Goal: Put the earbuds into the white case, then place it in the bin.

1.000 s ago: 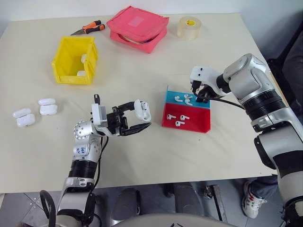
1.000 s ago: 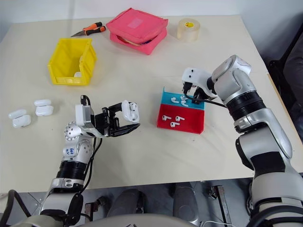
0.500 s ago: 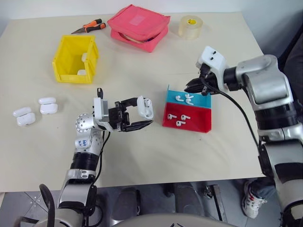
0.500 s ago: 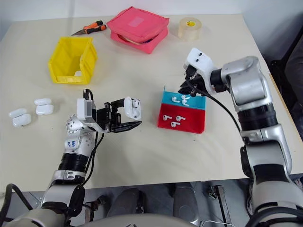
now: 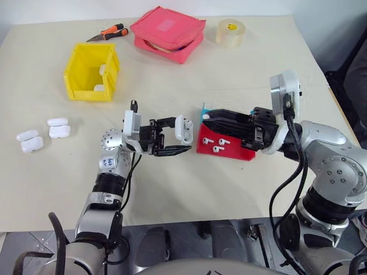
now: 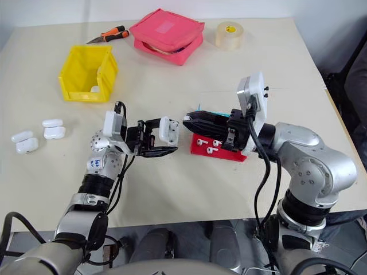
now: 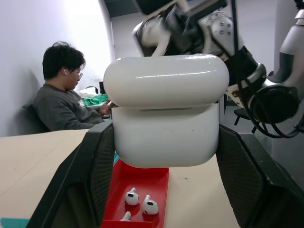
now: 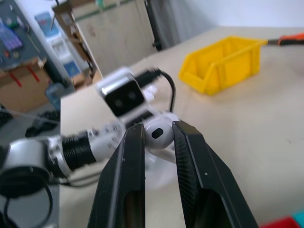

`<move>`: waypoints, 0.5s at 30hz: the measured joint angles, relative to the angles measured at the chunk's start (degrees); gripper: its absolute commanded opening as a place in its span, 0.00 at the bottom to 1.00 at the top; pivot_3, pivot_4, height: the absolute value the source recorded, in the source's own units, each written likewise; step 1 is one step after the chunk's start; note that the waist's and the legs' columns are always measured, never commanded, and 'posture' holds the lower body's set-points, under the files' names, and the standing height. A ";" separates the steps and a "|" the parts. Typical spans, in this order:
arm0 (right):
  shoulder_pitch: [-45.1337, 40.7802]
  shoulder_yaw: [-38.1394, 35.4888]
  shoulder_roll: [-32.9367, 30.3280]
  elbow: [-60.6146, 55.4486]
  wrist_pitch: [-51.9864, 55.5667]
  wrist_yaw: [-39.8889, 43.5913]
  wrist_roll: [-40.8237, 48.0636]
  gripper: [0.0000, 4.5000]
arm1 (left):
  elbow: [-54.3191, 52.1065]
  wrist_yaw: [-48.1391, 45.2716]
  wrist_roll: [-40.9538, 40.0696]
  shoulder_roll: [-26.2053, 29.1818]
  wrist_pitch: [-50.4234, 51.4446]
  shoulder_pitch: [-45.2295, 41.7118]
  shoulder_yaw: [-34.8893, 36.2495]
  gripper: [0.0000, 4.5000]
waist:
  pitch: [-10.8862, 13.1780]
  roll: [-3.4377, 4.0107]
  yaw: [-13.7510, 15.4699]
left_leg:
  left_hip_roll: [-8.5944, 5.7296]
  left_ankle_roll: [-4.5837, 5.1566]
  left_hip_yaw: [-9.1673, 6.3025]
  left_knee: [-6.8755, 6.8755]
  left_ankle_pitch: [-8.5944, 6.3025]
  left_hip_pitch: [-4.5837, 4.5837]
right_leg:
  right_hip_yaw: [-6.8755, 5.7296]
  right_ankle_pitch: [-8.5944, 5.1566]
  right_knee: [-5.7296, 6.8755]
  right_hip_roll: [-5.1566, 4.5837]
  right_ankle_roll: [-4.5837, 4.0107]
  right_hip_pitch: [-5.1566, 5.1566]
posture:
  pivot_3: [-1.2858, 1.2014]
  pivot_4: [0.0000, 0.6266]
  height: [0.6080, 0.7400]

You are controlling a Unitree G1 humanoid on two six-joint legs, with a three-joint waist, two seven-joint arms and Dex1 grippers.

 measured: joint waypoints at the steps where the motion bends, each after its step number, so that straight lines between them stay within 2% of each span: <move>1: 0.90 0.12 0.66 -0.63 0.12 -1.31 1.16 0.11 | 0.03 0.00 0.00 0.00 0.17 -0.32 -0.09 0.62 | 0.00 0.00 -0.03 | -0.03 0.00 0.00 0.00 0.00 0.00 | 0.02 0.00 0.00 0.00 0.00 0.00 | 0.52 0.24 1.00; 15: 3.12 3.94 2.29 -0.51 -0.22 -17.28 15.04 0.11 | 0.28 -0.04 -0.05 -0.22 1.08 -2.35 -0.98 0.62 | -0.01 0.02 -0.24 | -0.05 0.00 0.04 -0.06 0.00 0.09 | 0.06 0.00 0.00 0.01 0.00 0.01 | 0.52 0.24 1.00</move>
